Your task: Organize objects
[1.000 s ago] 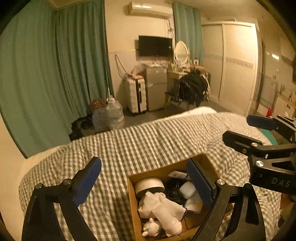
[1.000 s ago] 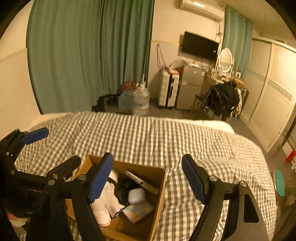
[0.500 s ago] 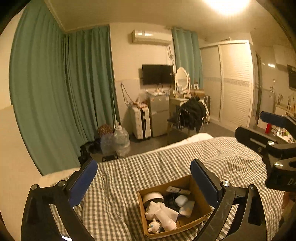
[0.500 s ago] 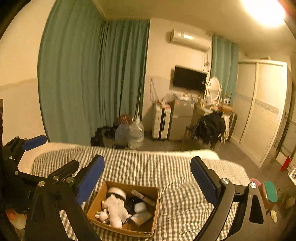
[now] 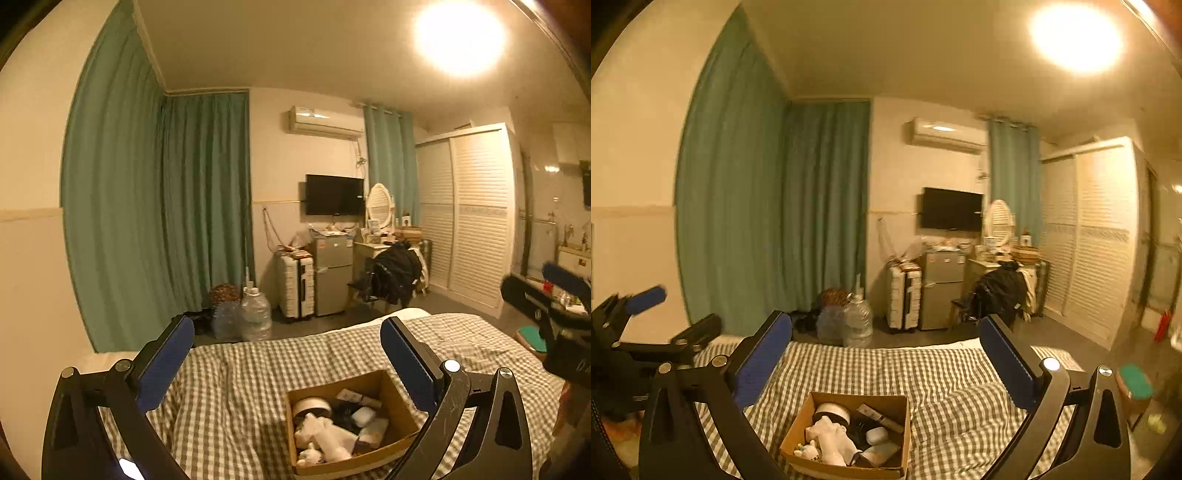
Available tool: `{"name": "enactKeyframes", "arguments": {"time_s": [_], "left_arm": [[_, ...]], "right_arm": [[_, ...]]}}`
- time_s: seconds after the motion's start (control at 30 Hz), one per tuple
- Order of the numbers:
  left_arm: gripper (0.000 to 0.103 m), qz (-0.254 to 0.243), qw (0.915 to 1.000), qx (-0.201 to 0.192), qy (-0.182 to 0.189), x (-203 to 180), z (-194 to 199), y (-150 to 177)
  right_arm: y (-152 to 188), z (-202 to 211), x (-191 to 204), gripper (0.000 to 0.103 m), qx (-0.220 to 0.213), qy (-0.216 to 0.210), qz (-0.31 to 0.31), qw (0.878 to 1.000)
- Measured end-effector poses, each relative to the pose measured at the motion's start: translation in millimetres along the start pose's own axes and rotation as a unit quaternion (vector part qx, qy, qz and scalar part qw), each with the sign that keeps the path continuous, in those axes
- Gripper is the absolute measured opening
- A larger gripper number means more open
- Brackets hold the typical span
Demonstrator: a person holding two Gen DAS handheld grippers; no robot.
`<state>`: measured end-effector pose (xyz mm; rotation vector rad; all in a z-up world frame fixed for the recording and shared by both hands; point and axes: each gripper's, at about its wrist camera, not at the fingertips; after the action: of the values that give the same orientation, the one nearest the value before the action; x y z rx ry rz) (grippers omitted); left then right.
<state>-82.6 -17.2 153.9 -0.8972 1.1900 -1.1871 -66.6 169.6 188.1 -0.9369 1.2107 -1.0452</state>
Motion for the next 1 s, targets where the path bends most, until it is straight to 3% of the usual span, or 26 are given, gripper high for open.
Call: {"name": "enactKeyframes", "arguments": {"time_s": [0.33, 0.57, 0.77, 1.0], "left_arm": [[0.103, 0.019, 0.9992, 0.0, -0.036, 33, -18, 83], [0.103, 0.02, 0.9971, 0.056, -0.048, 46, -46, 139], [0.103, 0.018, 0.994, 0.078, -0.075, 51, -56, 167], [0.103, 0.027, 0.9921, 0.06, -0.107, 55, -54, 167]], "right_arm": [[108, -31, 20, 0.103, 0.076, 0.025, -0.014, 0.997], [160, -48, 30, 0.103, 0.106, 0.051, -0.015, 0.993], [182, -56, 41, 0.103, 0.123, 0.044, -0.005, 0.991], [189, -66, 51, 0.103, 0.121, 0.033, 0.008, 0.992]]}}
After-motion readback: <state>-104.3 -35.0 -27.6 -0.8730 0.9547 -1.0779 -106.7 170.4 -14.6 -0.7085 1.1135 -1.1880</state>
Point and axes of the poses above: each gripper's, at about its wrist camera, not at the fingertips, and z roughly against the way its jaws point, x to its left, y to its underside, and after that the axes turned 14 degrees about z, right-handed
